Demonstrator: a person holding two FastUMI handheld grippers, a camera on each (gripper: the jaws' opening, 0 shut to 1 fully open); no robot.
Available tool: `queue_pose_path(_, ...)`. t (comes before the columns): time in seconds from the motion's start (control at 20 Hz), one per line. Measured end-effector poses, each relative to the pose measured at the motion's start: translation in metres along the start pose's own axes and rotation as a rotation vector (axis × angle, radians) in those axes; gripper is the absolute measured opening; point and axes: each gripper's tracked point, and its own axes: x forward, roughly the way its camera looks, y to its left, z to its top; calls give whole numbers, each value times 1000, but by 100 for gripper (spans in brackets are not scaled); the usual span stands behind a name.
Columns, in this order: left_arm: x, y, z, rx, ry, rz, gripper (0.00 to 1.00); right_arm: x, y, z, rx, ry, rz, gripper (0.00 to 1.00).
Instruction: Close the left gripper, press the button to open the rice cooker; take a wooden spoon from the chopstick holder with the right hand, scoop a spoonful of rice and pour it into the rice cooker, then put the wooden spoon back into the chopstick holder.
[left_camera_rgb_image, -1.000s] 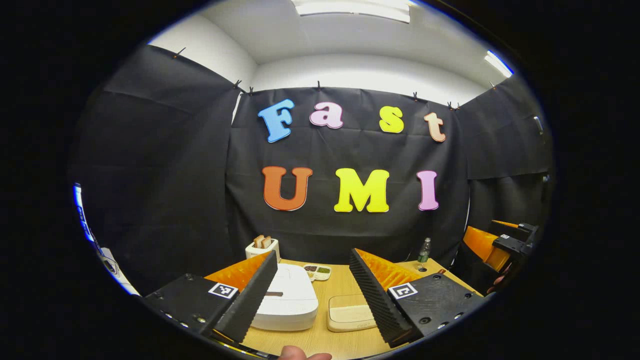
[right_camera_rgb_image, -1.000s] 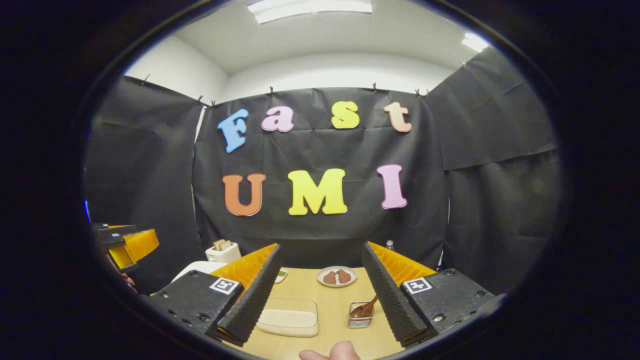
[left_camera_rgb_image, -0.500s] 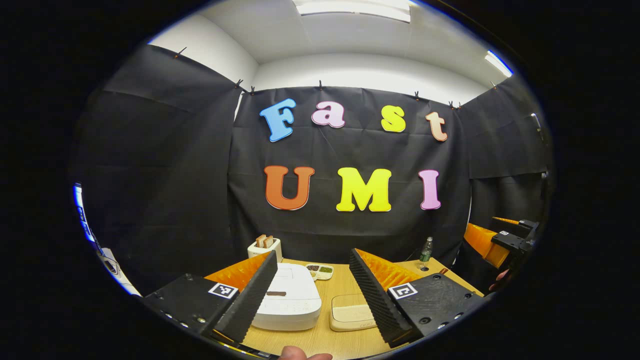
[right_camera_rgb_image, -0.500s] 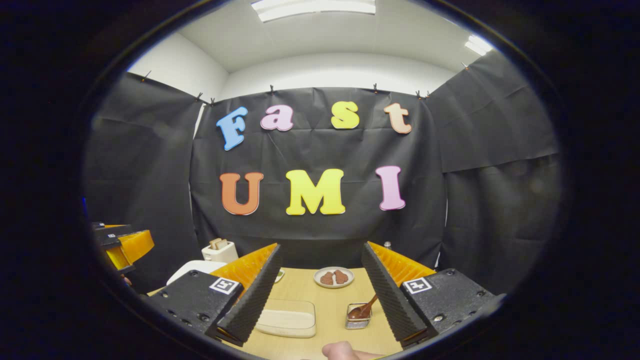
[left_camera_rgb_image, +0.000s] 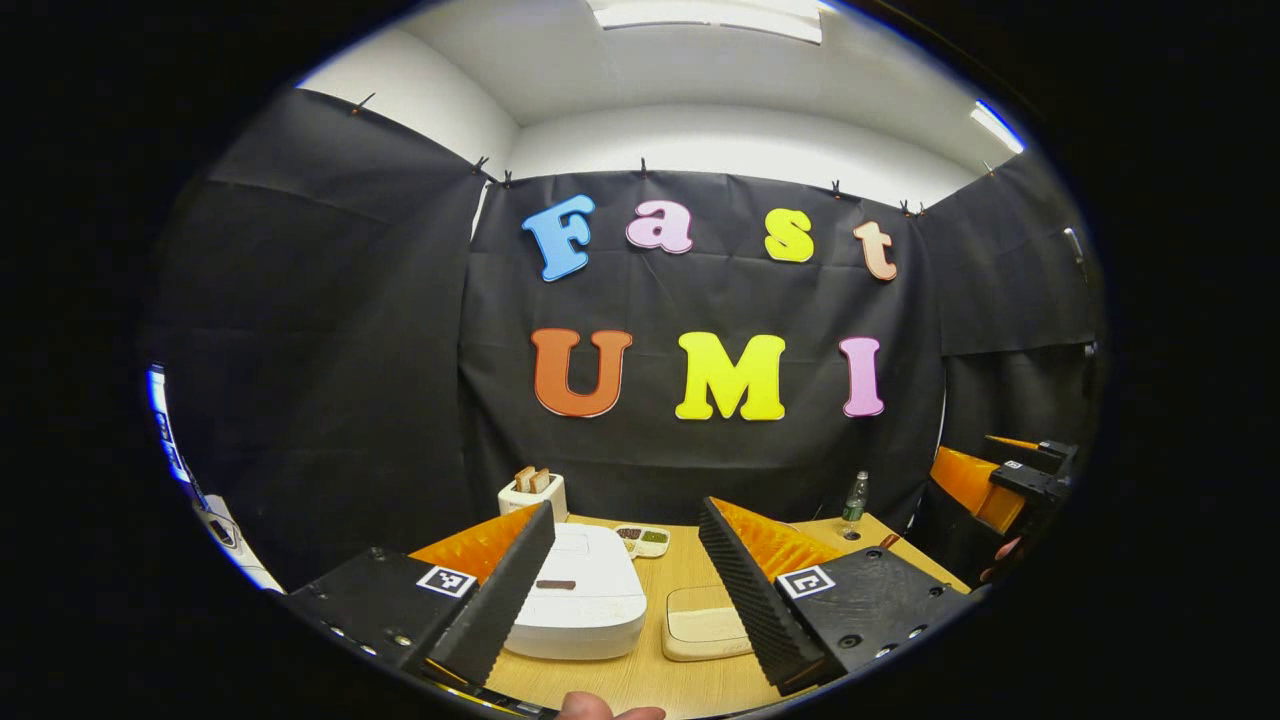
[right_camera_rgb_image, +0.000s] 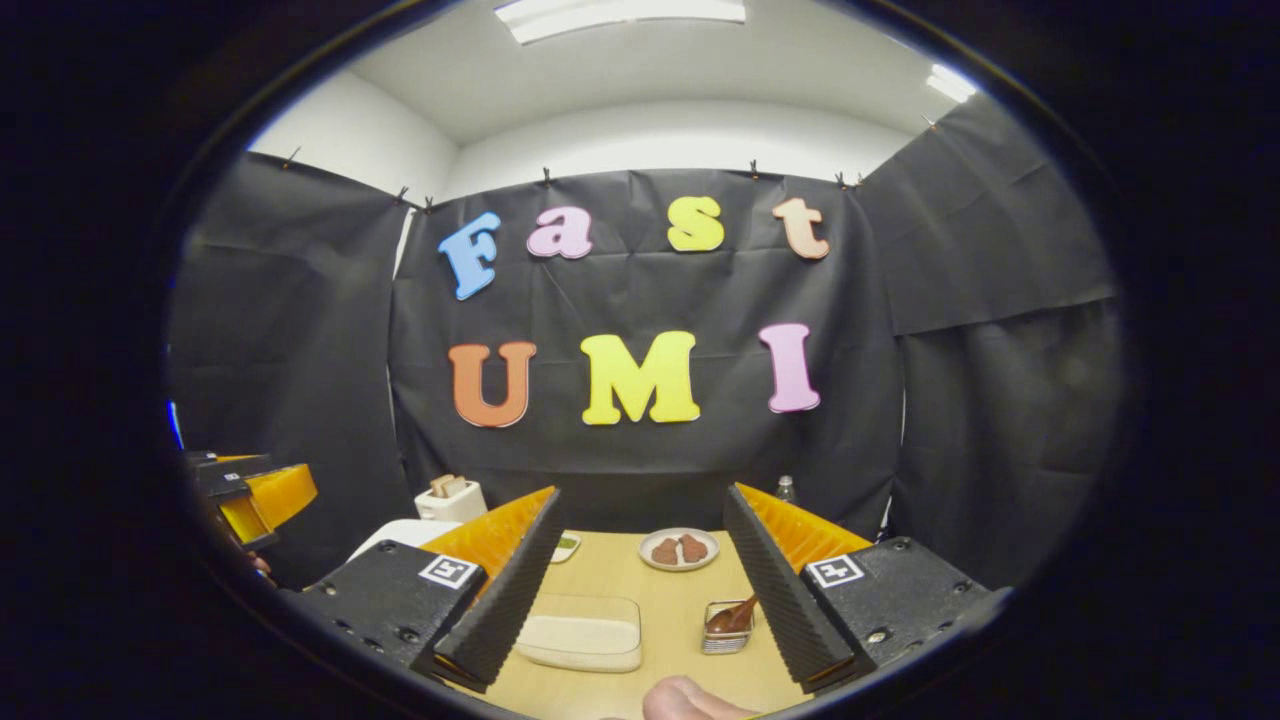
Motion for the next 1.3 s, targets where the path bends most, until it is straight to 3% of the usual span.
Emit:
queue_pose_path(0.7, 44, 30, -37, -2, 156, 49, 94, 43, -8, -11, -15, 49, -3, 100)
queue_pose_path(0.95, 74, 55, -73, -13, 307, 87, 94, 65, -36, -17, -10, 68, -33, 100)
queue_pose_path(1.15, 96, 67, -103, -56, 470, 55, 91, 75, -57, -30, -34, 100, -60, 100)
queue_pose_path(1.2, 99, 72, -109, -82, 504, 68, 81, 79, -63, -34, -37, 111, -64, 100)
queue_pose_path(1.25, 103, 77, -116, -114, 543, 79, 57, 83, -68, -38, -35, 122, -71, 100)
queue_pose_path(1.3, 104, 79, -122, -143, 575, 87, 50, 87, -73, -42, -26, 132, -77, 100)
